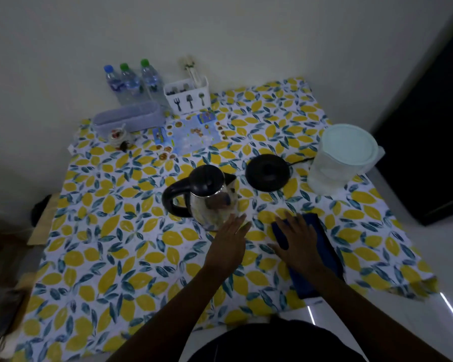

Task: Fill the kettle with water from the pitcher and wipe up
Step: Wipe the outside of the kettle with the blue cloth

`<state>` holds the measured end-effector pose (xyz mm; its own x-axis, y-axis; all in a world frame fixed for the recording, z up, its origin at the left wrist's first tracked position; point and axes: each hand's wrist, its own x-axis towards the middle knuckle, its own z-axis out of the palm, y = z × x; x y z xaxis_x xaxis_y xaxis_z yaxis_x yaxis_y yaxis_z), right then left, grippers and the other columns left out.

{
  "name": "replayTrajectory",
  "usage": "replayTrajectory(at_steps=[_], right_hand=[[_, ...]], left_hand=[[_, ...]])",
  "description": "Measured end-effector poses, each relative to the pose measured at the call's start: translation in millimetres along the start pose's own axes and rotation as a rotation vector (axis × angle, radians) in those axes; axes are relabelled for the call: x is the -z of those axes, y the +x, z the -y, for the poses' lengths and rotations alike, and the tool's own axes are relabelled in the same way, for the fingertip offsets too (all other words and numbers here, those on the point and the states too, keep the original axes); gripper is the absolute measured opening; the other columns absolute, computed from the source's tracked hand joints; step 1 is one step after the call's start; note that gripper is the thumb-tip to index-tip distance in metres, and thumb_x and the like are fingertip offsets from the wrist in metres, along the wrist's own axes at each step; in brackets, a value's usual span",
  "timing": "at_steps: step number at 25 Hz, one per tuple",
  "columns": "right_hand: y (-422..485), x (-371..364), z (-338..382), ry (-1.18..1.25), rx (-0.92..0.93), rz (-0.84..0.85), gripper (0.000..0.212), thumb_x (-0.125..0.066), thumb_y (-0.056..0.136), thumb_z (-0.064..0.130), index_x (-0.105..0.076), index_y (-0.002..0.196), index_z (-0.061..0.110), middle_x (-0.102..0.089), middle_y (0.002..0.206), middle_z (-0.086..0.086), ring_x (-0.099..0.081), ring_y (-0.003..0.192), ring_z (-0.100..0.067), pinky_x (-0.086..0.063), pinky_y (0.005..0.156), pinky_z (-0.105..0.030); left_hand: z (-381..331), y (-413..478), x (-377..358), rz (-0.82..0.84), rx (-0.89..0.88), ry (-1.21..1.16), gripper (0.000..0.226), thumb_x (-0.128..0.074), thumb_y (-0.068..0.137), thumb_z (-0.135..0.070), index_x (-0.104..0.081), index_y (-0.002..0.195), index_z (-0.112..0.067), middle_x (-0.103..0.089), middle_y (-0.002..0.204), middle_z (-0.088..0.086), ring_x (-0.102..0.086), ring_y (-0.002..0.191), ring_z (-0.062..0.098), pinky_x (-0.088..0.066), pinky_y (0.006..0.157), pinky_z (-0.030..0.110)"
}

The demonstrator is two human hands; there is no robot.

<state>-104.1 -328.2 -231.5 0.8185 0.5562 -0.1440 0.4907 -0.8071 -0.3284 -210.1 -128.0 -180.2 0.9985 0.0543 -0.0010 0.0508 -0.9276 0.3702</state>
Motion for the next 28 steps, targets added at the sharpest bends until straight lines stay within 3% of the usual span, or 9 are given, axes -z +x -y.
replayTrajectory(at_steps=[4, 7, 10, 14, 18, 22, 25, 28], right_hand=[[-29, -21, -46, -0.090, -0.161, 0.156, 0.079, -0.038, 0.081, 0.077, -0.014, 0.149, 0.046, 0.001, 0.165, 0.001, 0.006, 0.150, -0.031, -0.010, 0.115, -0.064], [-35, -26, -49, -0.111, -0.159, 0.163, 0.074, -0.036, 0.084, 0.075, -0.015, 0.149, 0.047, -0.003, 0.165, 0.000, 0.001, 0.150, -0.032, -0.014, 0.112, -0.065], [-30, -22, -47, -0.148, -0.158, 0.125, 0.063, -0.049, 0.089, 0.059, -0.028, 0.146, 0.044, -0.023, 0.160, -0.005, -0.020, 0.145, -0.037, -0.028, 0.104, -0.064], [-16, -13, -50, -0.140, -0.126, 0.090, 0.047, -0.065, 0.089, 0.030, -0.055, 0.134, 0.027, -0.052, 0.139, -0.013, -0.047, 0.120, -0.044, -0.047, 0.088, -0.059], [-7, -1, -49, -0.099, 0.030, -0.087, 0.042, -0.078, 0.076, 0.006, -0.068, 0.116, 0.008, -0.066, 0.115, -0.022, -0.060, 0.093, -0.044, -0.055, 0.072, -0.049], [7, 13, -20, 0.220, -0.024, -0.176, 0.036, -0.061, 0.089, 0.005, -0.061, 0.126, 0.007, -0.055, 0.130, -0.020, -0.051, 0.113, -0.042, -0.044, 0.095, -0.049], [31, 39, 27, 0.384, 0.041, -0.272, 0.035, -0.055, 0.094, 0.009, -0.059, 0.129, 0.008, -0.052, 0.134, -0.017, -0.049, 0.118, -0.039, -0.045, 0.098, -0.051], [57, 75, 79, 0.520, 0.141, -0.402, 0.037, -0.048, 0.094, 0.020, -0.059, 0.129, 0.012, -0.053, 0.133, -0.012, -0.047, 0.120, -0.032, -0.041, 0.098, -0.040]], left_hand=[[-5, -6, -35, 0.259, 0.035, 0.011, 0.050, -0.032, 0.104, -0.027, -0.019, 0.152, -0.019, -0.009, 0.164, 0.001, 0.003, 0.151, 0.024, -0.012, 0.123, 0.044], [-11, -7, -50, 0.336, 0.052, -0.009, 0.050, -0.031, 0.105, -0.029, -0.018, 0.153, -0.021, -0.007, 0.164, -0.002, 0.006, 0.151, 0.022, -0.008, 0.123, 0.042], [-19, -5, -59, 0.351, 0.093, -0.021, 0.049, -0.030, 0.105, -0.029, -0.021, 0.152, -0.020, -0.008, 0.164, -0.001, 0.004, 0.151, 0.023, -0.007, 0.123, 0.040], [-25, -3, -60, 0.302, 0.118, -0.020, 0.049, -0.032, 0.104, -0.028, -0.024, 0.151, -0.018, -0.012, 0.163, 0.000, 0.000, 0.152, 0.023, -0.008, 0.123, 0.039], [-19, -2, -46, 0.166, 0.134, -0.069, 0.047, -0.035, 0.103, -0.026, -0.029, 0.150, -0.018, -0.018, 0.162, 0.001, -0.004, 0.151, 0.023, -0.010, 0.123, 0.041], [-6, -1, -19, -0.050, 0.127, -0.069, 0.046, -0.041, 0.101, -0.022, -0.038, 0.146, -0.014, -0.034, 0.156, 0.005, -0.024, 0.148, 0.025, -0.020, 0.122, 0.043], [6, -3, 7, -0.249, 0.101, -0.062, 0.043, -0.051, 0.096, -0.015, -0.049, 0.139, -0.011, -0.050, 0.145, 0.009, -0.043, 0.137, 0.026, -0.036, 0.114, 0.043], [20, -11, 34, -0.417, 0.125, -0.066, 0.042, -0.054, 0.095, -0.012, -0.051, 0.136, -0.013, -0.054, 0.141, 0.008, -0.047, 0.131, 0.021, -0.041, 0.107, 0.034]])
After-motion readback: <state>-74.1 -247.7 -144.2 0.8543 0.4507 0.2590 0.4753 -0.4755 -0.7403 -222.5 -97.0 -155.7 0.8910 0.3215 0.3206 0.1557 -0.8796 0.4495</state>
